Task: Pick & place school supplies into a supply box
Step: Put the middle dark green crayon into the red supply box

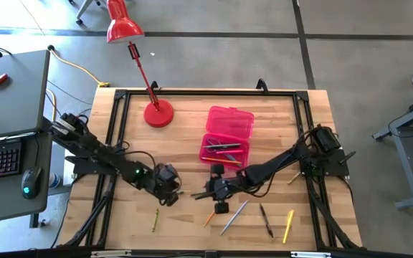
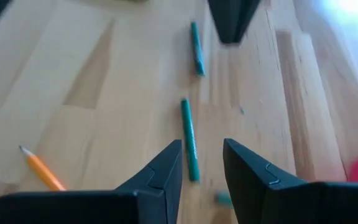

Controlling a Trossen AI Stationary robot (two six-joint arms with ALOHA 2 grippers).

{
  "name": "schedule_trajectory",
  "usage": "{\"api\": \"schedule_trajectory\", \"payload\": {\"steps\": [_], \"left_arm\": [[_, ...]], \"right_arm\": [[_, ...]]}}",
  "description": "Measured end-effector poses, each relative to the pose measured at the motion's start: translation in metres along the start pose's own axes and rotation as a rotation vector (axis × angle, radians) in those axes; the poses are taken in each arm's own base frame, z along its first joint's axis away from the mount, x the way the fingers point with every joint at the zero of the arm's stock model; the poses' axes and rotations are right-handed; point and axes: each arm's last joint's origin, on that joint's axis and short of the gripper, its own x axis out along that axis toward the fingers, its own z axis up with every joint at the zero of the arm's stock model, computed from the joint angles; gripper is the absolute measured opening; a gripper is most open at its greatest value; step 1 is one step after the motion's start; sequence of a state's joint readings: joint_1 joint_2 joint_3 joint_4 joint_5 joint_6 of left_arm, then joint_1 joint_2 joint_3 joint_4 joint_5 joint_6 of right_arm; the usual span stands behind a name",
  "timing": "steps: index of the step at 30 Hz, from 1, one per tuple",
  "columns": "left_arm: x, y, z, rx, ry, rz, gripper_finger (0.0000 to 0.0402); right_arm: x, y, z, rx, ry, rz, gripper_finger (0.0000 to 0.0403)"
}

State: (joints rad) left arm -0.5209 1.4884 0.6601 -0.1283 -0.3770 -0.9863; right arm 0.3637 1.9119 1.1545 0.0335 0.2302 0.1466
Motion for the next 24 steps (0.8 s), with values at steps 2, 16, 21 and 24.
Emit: {"api": "schedule_trajectory", "payload": {"steps": [2,16,21,24], "left_arm": [[-0.004,-0.003,-0.001,0.026,-0.036,-0.001,0.0069],[-0.014,-0.002,0.005,0.044,-0.144,0.041,0.0069],[-0.014,-0.002,0.006,0.043,-0.146,0.042,0.0069],[-0.014,-0.002,0.006,0.044,-0.147,0.042,0.0069]], "right_arm": [[0.007,0.002,-0.002,-0.032,-0.024,0.006,0.0096],[0.059,-0.011,-0.032,-0.062,-0.020,0.059,0.0096],[0.075,-0.021,-0.045,-0.025,0.022,0.075,0.0091],[0.083,-0.021,-0.055,-0.054,0.039,0.053,0.0067]]}}
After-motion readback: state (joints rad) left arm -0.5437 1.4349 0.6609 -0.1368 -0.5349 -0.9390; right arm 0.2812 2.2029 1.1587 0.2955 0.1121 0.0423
